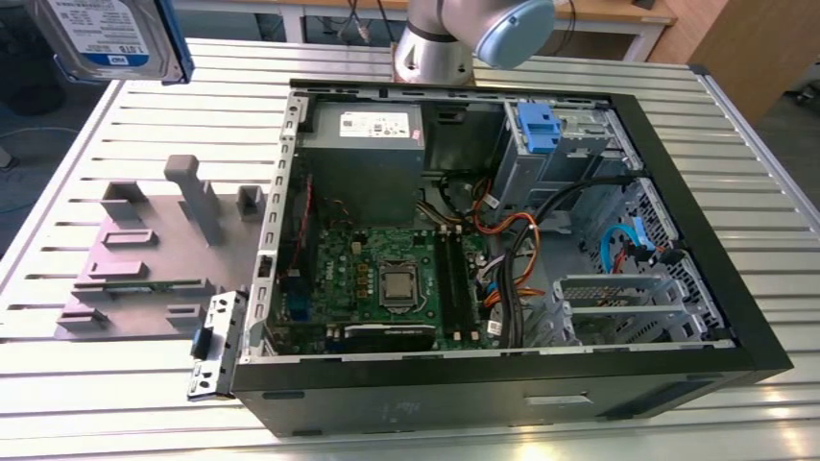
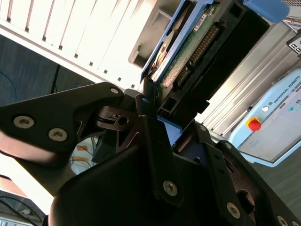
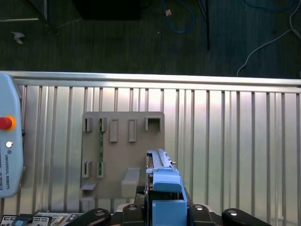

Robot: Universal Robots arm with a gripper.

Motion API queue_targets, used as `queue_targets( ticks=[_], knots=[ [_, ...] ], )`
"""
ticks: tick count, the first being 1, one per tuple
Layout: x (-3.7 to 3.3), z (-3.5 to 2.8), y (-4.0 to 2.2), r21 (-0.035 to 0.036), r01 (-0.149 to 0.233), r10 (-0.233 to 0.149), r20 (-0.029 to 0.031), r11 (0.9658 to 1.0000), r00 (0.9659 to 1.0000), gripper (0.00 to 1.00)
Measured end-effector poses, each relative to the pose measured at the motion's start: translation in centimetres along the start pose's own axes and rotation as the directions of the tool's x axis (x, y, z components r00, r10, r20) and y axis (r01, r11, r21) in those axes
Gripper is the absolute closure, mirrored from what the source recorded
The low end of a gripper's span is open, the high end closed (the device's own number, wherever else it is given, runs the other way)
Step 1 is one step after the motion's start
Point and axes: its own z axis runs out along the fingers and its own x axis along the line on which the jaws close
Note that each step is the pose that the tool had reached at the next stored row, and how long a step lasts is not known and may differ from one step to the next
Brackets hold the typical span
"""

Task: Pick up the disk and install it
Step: 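Pick up the disk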

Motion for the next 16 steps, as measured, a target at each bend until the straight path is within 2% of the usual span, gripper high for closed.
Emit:
queue_targets(
  ticks=[16],
  knots=[
    [0.02, -0.07, -1.59, -0.0002, 0.0, 0.0, -0.0001, 1.0, 1.0, 0.64]
  ],
)
